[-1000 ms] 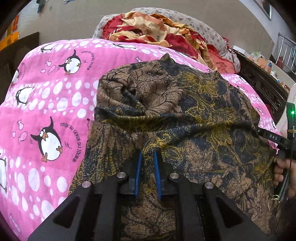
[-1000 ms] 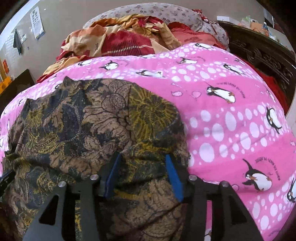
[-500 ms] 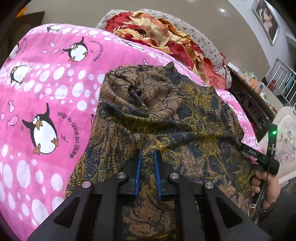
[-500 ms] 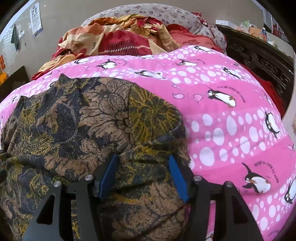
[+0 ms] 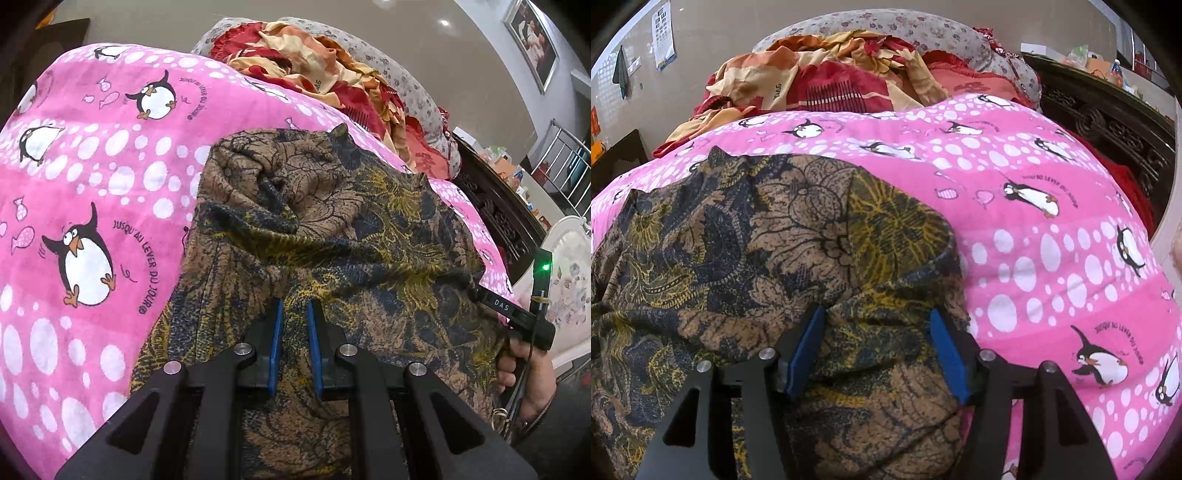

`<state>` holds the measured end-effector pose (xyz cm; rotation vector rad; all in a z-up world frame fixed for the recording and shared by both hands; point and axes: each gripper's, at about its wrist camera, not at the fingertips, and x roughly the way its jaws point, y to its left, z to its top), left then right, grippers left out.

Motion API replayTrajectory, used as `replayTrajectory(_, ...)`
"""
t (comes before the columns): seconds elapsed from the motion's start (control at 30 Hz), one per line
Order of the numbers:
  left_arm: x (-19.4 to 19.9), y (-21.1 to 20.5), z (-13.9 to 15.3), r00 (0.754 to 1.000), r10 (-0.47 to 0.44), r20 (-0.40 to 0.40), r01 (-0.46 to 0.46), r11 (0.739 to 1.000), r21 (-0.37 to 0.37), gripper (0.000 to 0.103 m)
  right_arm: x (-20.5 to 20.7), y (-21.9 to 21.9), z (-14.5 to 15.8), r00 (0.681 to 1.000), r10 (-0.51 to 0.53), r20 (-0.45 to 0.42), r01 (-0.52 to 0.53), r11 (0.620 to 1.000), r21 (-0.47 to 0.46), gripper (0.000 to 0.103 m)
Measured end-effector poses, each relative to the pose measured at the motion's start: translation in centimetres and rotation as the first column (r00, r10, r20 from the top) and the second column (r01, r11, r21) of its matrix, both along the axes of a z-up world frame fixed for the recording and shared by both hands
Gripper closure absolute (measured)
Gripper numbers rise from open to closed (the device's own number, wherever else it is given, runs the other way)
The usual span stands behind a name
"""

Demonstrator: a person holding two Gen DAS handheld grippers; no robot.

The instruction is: Fold small clothes

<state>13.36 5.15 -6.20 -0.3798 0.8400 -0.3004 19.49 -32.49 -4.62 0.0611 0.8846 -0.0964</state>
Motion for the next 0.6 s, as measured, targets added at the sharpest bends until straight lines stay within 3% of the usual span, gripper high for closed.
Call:
replayTrajectory(0.43, 0.1, -0.04, -0.08, 1.0, -0.008, -0.002, 0.008, 1.0, -0.002, 0.103, -0.1, -0.35, 0.01, 1.0, 0.0, 0.004, 0.0, 1.0, 0.016, 0.039)
replayTrajectory(0.5, 0.1, -0.28, 0.0, 1.0, -0.019, 0.002, 0.019, 1.0, -0.001, 0.101, -0.21, -0.2, 0.19, 1.0, -0.012, 0.006, 0.012, 1.0, -0.011, 0.03)
replayTrajectory(0.57, 0.13, -0.66, 0.13, 0.999, -0.048, 0.012, 0.048, 0.999, -0.003, 0.088, -0.03, -0.11, 0.18, 0.999, -0.048, -0.016, 0.047, 0.997, -0.055, 0.005)
replayTrajectory(0.6, 0.18, -0.86, 0.18, 0.998, -0.062, 0.015, 0.062, 0.998, -0.005, 0.081, 0.1, -0.38, 0.12, 0.997, -0.065, -0.03, 0.064, 0.997, -0.049, 0.004)
